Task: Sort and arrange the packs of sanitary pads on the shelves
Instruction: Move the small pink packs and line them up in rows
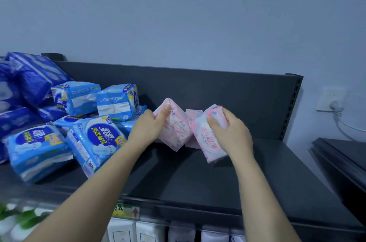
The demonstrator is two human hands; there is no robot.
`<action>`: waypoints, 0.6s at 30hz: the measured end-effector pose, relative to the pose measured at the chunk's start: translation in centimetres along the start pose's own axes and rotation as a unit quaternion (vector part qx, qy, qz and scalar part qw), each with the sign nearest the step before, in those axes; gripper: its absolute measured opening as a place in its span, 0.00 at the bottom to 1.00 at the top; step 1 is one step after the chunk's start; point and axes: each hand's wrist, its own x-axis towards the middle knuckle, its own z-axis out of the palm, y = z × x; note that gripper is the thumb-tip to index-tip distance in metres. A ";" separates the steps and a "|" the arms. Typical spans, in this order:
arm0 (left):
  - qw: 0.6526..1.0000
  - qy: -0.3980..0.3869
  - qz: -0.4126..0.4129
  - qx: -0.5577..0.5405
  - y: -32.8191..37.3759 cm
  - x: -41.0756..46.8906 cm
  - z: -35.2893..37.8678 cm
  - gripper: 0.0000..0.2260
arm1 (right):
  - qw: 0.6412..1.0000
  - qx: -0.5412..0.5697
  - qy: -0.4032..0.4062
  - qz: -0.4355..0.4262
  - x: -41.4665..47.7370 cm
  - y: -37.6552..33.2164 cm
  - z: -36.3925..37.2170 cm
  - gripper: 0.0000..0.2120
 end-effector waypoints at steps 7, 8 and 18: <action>0.970 -0.115 -0.075 -0.202 0.0 -1.0 -0.6 0.26 | 0.980 -0.095 -0.173 0.022 -1.1 1.5 -0.4 0.44; 0.964 -0.112 -0.110 -0.215 -0.1 -1.0 -0.7 0.25 | 0.979 -0.094 -0.182 0.014 -1.1 1.5 -0.7 0.45; 0.942 -0.258 -0.140 -0.161 -0.3 -2.3 0.3 0.40 | 0.995 -0.009 -0.096 0.028 -2.0 3.2 -0.3 0.28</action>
